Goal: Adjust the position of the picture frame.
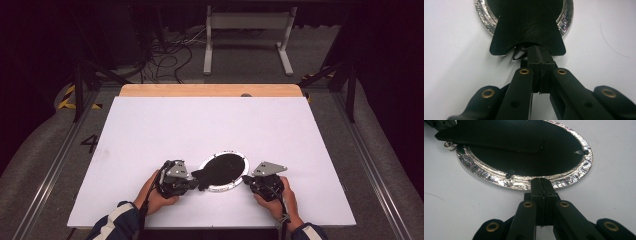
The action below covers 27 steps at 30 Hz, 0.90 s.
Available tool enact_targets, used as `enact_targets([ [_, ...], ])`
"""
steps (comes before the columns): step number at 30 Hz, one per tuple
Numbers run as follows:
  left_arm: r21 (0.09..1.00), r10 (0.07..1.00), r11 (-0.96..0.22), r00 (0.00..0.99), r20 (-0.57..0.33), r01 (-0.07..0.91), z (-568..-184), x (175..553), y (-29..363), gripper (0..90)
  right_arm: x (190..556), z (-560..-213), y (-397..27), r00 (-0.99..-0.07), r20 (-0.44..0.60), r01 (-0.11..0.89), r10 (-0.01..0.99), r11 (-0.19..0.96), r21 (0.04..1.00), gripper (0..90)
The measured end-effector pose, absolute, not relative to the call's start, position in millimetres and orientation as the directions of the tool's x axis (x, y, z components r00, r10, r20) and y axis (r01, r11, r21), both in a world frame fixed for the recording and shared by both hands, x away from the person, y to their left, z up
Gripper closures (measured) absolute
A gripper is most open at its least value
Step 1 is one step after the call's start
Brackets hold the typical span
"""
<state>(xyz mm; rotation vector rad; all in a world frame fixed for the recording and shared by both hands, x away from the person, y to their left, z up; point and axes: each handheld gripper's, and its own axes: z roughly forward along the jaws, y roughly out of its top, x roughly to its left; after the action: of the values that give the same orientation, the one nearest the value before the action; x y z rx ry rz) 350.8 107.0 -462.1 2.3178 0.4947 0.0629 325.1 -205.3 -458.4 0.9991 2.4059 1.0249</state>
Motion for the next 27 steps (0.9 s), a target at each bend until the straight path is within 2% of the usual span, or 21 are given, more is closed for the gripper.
enact_targets([
  [5,0.690,0.366,-0.643,0.925,-0.106,0.333,-462.2,351.1,106.7,90.0,327.5,-458.7,-205.4,-0.693,-0.016,0.481,0.721,0.478,0.734,90.0],
  [17,0.696,0.330,-0.651,0.938,-0.102,0.305,-462.7,346.8,97.7,89.4,351.5,-459.2,-198.1,-0.666,-0.069,0.467,0.743,0.487,0.738,90.0],
  [22,0.686,0.312,-0.679,0.949,-0.051,0.261,-461.3,344.0,92.3,90.0,364.3,-459.7,-192.6,-0.662,-0.071,0.465,0.746,0.483,0.742,90.0],
  [27,0.690,0.310,-0.678,0.950,-0.044,0.253,-461.4,343.7,92.3,90.0,369.8,-459.9,-189.2,-0.660,-0.080,0.462,0.747,0.487,0.741,90.0],
])
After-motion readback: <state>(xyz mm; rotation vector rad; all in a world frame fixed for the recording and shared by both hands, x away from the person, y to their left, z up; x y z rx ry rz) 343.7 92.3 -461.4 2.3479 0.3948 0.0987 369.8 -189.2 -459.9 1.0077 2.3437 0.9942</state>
